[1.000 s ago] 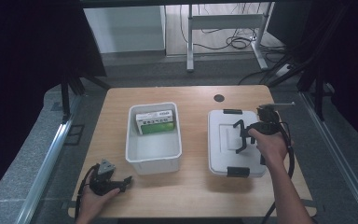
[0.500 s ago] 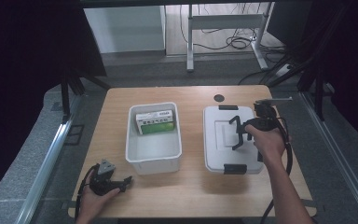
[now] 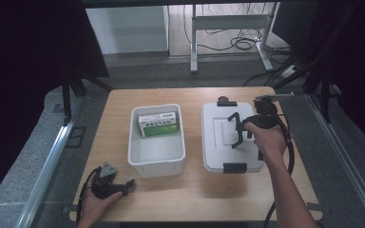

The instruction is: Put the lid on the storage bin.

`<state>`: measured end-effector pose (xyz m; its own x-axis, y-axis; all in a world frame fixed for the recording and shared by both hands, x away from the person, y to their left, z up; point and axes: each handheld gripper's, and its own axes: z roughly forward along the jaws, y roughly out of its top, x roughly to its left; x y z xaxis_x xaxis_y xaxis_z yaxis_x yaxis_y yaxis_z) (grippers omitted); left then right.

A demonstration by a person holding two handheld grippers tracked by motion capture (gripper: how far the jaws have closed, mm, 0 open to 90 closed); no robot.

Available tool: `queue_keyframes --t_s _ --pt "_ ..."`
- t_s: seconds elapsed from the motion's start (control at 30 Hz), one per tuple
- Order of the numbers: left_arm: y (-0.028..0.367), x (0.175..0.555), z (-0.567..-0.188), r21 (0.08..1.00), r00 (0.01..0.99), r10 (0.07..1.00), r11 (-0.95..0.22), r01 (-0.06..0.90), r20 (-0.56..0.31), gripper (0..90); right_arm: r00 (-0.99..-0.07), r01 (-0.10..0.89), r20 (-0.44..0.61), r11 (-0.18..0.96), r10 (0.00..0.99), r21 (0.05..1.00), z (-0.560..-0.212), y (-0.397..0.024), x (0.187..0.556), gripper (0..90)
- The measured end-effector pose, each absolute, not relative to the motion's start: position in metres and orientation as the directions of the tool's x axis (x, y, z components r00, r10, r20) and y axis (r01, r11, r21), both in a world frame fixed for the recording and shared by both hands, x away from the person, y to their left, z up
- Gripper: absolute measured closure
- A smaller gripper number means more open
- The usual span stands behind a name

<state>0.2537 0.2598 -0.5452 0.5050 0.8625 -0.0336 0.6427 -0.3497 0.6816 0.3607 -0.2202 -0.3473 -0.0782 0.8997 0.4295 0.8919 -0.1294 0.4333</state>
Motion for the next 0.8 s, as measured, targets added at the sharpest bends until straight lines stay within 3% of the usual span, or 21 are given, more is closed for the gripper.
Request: queue_keyframes --t_s 0.8 --pt "0.26 0.254 -0.545 0.681 0.506 0.862 -0.351 0.643 -0.033 11.4 -0.12 0.881 0.458 -0.118 0.881 0.458 -0.325 -0.199 0.362 85.3"
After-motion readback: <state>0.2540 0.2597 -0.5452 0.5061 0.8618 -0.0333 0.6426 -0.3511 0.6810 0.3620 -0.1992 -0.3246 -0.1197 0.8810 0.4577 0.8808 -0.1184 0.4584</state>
